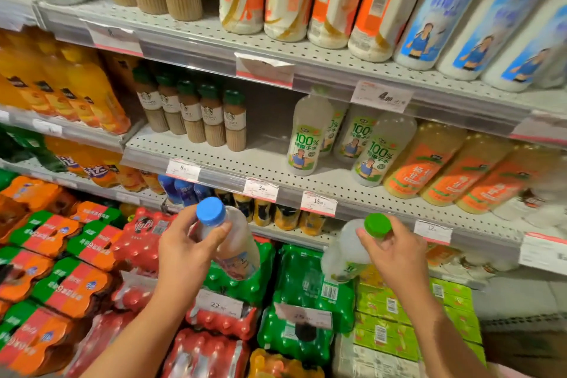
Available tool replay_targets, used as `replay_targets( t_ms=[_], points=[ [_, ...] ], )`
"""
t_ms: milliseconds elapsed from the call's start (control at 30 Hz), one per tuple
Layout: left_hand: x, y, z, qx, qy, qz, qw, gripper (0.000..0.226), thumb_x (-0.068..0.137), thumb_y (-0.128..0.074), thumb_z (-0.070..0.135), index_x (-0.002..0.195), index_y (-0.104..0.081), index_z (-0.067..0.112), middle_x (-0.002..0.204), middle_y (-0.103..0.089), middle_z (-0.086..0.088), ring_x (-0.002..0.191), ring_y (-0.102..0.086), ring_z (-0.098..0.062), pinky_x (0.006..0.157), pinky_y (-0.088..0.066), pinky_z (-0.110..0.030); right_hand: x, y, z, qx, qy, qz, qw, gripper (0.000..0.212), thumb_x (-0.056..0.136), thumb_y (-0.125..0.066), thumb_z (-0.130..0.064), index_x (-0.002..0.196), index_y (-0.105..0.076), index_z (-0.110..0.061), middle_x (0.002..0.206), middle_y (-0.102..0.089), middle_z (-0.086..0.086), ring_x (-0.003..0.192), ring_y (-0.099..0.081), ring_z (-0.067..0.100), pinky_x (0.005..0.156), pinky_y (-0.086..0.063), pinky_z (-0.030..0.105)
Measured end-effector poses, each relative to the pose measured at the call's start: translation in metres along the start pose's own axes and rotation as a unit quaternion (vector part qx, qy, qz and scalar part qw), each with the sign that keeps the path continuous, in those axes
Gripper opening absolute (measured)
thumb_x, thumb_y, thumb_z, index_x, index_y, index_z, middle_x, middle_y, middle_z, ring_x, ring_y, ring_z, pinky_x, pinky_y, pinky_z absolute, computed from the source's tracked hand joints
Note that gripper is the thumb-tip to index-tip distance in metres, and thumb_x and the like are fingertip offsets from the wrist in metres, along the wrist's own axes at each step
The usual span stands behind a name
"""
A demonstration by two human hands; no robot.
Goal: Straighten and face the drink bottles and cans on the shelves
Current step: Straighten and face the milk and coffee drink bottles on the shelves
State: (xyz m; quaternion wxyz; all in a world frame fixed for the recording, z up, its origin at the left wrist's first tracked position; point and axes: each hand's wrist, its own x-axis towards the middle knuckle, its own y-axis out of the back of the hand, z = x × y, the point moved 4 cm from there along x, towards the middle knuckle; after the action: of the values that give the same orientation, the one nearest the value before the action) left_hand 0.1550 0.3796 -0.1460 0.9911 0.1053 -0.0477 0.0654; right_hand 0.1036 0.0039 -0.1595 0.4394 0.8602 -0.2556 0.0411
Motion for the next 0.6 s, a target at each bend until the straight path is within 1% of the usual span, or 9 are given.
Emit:
replay_targets(
  t_ms=[67, 133, 200, 267, 333, 367, 433, 533, 600],
  points=[
    [0.005, -0.002, 0.01, -0.012, -0.012, -0.003, 1.0, 0.033, 0.081, -0.086, 0.021, 0.111, -0.072, 0.028, 0.104, -0.075, 0.012, 0.1, -0.067, -0.007, 0.085, -0.053, -0.027, 0.009, 0.033, -0.031, 0.011, 0.026, 0.073, 0.997, 0.035, 0.076, -0.062, -0.067, 0.092, -0.054, -0.037, 0.068, -0.06, -0.023, 0.054, -0.052, 0.004, 0.053, -0.036, 0.024],
    [0.009, -0.005, 0.019, -0.021, -0.023, 0.001, 1.0, 0.034, 0.08, -0.087, 0.021, 0.109, -0.072, 0.029, 0.101, -0.075, 0.014, 0.094, -0.067, -0.002, 0.082, -0.052, -0.023, 0.019, 0.061, -0.058, 0.044, 0.045, 0.14, 0.988, 0.032, 0.079, -0.061, -0.067, 0.091, -0.056, -0.037, 0.056, -0.054, -0.007, 0.055, -0.051, 0.011, 0.052, -0.037, 0.029],
    [0.012, -0.009, 0.026, -0.038, -0.026, 0.001, 0.999, 0.034, 0.077, -0.088, 0.023, 0.107, -0.072, 0.026, 0.098, -0.075, 0.008, 0.088, -0.066, -0.004, 0.08, -0.052, -0.023, 0.027, 0.077, -0.079, 0.085, 0.064, 0.188, 0.976, 0.02, 0.082, -0.064, -0.062, 0.091, -0.057, -0.046, 0.056, -0.053, -0.003, 0.058, -0.051, 0.016, 0.053, -0.04, 0.032],
    [0.014, -0.012, 0.032, -0.057, -0.031, -0.008, 0.998, 0.033, 0.075, -0.086, 0.026, 0.106, -0.073, 0.022, 0.097, -0.076, 0.003, 0.088, -0.067, -0.008, 0.08, -0.052, -0.024, 0.035, 0.081, -0.094, 0.123, 0.072, 0.22, 0.965, 0.017, 0.084, -0.067, -0.056, 0.095, -0.058, -0.046, 0.066, -0.058, -0.002, 0.061, -0.052, 0.014, 0.055, -0.04, 0.023],
    [0.014, -0.014, 0.036, -0.07, -0.036, -0.015, 0.997, 0.033, 0.079, -0.088, 0.018, 0.108, -0.073, 0.019, 0.099, -0.076, 0.003, 0.092, -0.067, -0.005, 0.081, -0.053, -0.02, 0.045, 0.076, -0.104, 0.137, 0.071, 0.244, 0.957, 0.023, 0.085, -0.068, -0.052, 0.099, -0.06, -0.036, 0.068, -0.058, -0.006, 0.063, -0.052, 0.008, 0.057, -0.039, 0.014],
    [0.015, -0.014, 0.038, -0.07, -0.039, -0.016, 0.997, 0.031, 0.081, -0.086, 0.014, 0.109, -0.074, 0.019, 0.1, -0.076, 0.004, 0.092, -0.067, -0.002, 0.08, -0.052, -0.016, 0.051, 0.07, -0.107, 0.14, 0.06, 0.245, 0.957, 0.026, 0.085, -0.069, -0.051, 0.1, -0.061, -0.032, 0.069, -0.058, -0.007, 0.063, -0.052, 0.007, 0.06, -0.042, 0.018],
    [0.016, -0.013, 0.038, -0.071, -0.038, -0.016, 0.997, 0.029, 0.082, -0.083, 0.013, 0.109, -0.074, 0.019, 0.098, -0.076, 0.008, 0.089, -0.065, 0.004, 0.077, -0.049, -0.01, 0.062, 0.057, -0.107, 0.137, 0.027, 0.229, 0.964, 0.026, 0.085, -0.072, -0.048, 0.101, -0.061, -0.03, 0.069, -0.058, -0.007, 0.064, -0.054, 0.014, 0.064, -0.046, 0.033],
    [0.019, -0.011, 0.036, -0.081, -0.036, -0.02, 0.996, 0.028, 0.083, -0.082, 0.015, 0.109, -0.075, 0.022, 0.098, -0.076, 0.012, 0.09, -0.066, 0.001, 0.077, -0.049, -0.011, 0.078, 0.037, -0.102, 0.128, -0.022, 0.193, 0.972, 0.021, 0.087, -0.074, -0.043, 0.097, -0.058, -0.034, 0.071, -0.06, -0.012, 0.07, -0.06, 0.024, 0.064, -0.046, 0.031],
    [0.021, -0.01, 0.035, -0.075, -0.04, -0.018, 0.996, 0.029, 0.083, -0.082, 0.015, 0.108, -0.074, 0.025, 0.1, -0.075, 0.015, 0.091, -0.066, 0.003, 0.076, -0.049, -0.01, 0.09, 0.026, -0.099, 0.102, -0.047, 0.171, 0.979, 0.025, 0.087, -0.071, -0.05, 0.098, -0.061, -0.029, 0.078, -0.064, -0.009, 0.079, -0.061, 0.028, 0.067, -0.042, 0.034]
  ],
)
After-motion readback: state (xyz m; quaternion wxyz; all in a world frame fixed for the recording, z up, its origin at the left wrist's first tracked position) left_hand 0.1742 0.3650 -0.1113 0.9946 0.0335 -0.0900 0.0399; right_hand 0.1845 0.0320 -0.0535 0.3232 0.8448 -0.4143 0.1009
